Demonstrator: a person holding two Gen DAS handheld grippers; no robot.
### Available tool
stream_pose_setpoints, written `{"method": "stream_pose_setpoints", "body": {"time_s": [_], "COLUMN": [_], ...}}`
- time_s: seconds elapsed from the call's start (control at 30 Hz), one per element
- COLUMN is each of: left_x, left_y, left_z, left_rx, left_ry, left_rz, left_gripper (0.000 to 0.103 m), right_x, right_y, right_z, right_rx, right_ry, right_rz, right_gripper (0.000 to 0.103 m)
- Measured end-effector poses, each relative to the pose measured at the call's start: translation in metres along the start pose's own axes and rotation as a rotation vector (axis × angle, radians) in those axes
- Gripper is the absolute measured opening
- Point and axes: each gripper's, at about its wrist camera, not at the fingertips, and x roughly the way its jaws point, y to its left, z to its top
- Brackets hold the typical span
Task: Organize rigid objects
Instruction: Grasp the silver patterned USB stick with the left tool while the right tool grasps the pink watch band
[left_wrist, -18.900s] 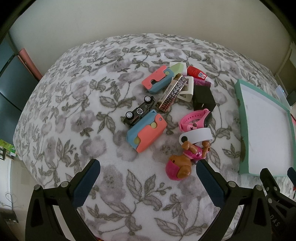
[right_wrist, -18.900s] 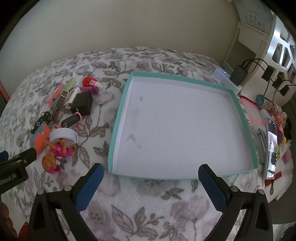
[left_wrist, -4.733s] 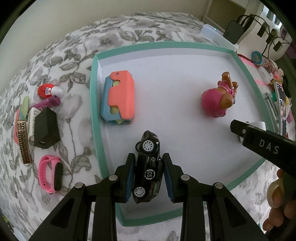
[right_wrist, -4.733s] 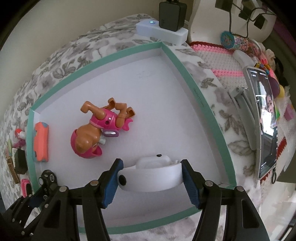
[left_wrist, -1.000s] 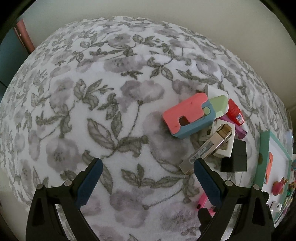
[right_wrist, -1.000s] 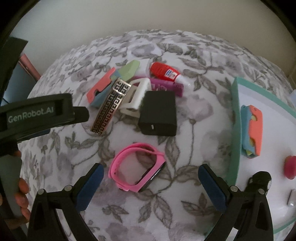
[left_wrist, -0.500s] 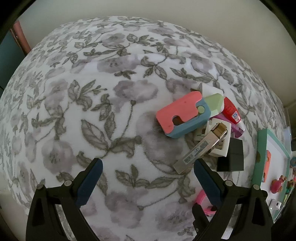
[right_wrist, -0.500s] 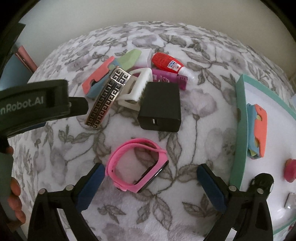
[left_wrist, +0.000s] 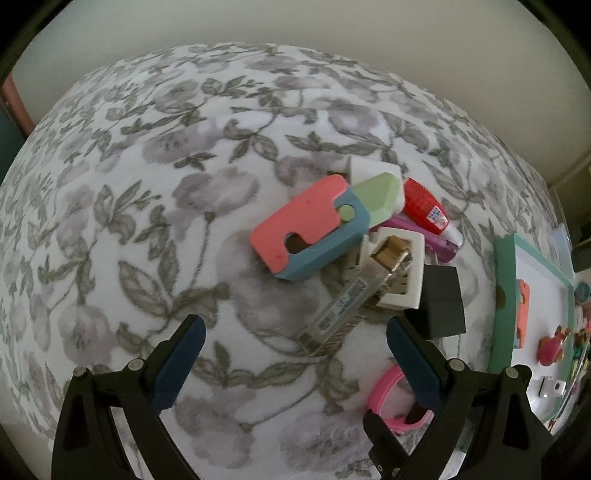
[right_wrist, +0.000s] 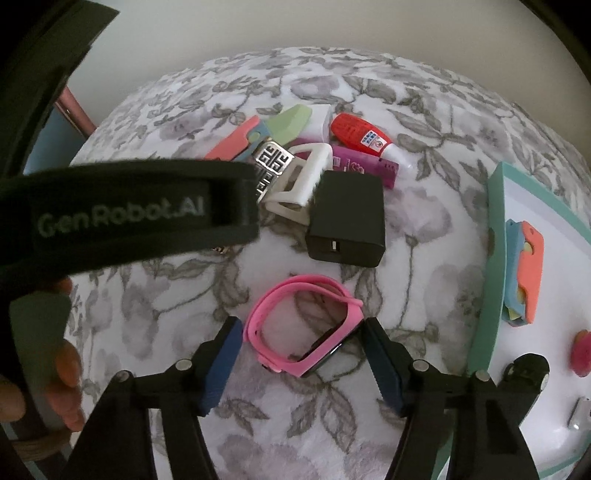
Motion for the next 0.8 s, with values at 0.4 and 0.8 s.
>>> {"method": "stream_pose_setpoints", "body": {"time_s": [0.4,0.8], "left_x": [0.018,-0.003], "left_y": [-0.022,-0.036], "left_z": [0.0,-0.001], "left_rx": [0.081,0.098], "left_ry": [0.02,-0.014], "left_rz": [-0.029,-0.087], "left_gripper": [0.037,0.025], "right_x": [-0.009,-0.031], "right_y": [-0.039,-0.057], "right_z": [0.0,-0.006], "right_rx": [0.121,0.171], "right_ry": [0.002,-0.037], "right_rz": [-0.006,0.023], "right_gripper": [0.069,0.069]}}
